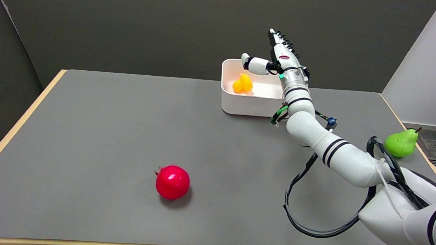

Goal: Place the yellow duck into the white box.

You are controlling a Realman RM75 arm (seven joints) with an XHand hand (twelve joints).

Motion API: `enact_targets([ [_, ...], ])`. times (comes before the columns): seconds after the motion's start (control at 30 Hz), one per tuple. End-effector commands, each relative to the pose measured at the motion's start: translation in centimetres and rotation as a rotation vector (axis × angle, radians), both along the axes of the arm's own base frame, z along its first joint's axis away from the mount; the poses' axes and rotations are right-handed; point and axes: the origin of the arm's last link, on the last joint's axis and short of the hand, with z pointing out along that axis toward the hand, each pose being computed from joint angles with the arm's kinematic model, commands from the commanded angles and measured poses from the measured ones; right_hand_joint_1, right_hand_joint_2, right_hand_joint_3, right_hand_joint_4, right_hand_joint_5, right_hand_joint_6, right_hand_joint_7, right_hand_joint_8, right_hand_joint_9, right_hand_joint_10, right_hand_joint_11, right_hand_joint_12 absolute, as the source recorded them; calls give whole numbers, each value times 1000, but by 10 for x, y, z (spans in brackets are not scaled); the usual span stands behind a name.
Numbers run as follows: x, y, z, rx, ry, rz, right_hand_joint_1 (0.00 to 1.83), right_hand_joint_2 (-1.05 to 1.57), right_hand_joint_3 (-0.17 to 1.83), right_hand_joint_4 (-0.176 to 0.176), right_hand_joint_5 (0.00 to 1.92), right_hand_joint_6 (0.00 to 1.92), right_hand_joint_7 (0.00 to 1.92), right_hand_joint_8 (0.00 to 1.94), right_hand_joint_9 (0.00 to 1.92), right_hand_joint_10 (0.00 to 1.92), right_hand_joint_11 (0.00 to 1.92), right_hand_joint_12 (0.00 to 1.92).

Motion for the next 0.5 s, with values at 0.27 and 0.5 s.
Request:
enact_targets([
  [0.27,48,84,-3,37,-184,502,382,608,907,35,43,266,22,145,-1,275,-1,541],
  [0.5,27,154,20,52,-382,659,357,627,922,0,57,323,61,191,-1,339,-1,633],
])
